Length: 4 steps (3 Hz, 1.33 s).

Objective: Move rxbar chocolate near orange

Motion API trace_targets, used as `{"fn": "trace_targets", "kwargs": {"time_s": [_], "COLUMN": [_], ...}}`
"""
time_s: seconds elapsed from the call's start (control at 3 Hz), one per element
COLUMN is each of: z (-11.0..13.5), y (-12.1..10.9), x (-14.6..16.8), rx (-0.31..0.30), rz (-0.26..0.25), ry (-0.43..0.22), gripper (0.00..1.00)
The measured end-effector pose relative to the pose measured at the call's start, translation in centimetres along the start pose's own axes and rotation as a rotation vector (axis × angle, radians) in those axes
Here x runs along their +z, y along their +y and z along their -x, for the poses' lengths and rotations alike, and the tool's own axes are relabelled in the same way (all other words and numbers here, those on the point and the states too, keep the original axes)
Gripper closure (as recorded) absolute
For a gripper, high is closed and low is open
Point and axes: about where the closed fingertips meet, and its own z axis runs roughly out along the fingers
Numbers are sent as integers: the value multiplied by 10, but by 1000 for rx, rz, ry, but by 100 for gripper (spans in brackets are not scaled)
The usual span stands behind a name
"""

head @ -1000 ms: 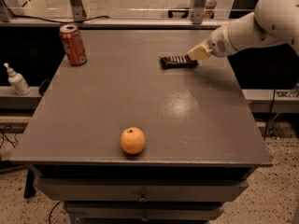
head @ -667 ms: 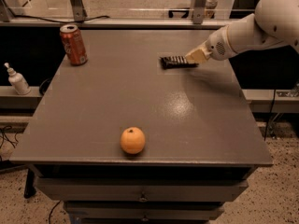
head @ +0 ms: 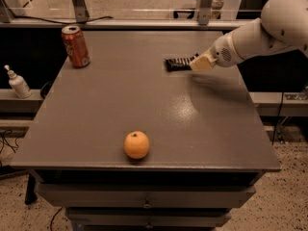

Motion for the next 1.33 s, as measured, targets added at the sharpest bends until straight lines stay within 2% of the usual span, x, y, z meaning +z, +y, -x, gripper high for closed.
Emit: {"fn": "trace_targets", "kwargs": {"time_s": [0.67, 1.0, 1.33], "z": [-6, -4, 1], "y": [-37, -45, -49], "x": [-20, -18, -5], "rx": [13, 7, 0], "rz": [-74, -77, -62], "ry": [-6, -11, -13], "gripper": [12, 0, 0]}}
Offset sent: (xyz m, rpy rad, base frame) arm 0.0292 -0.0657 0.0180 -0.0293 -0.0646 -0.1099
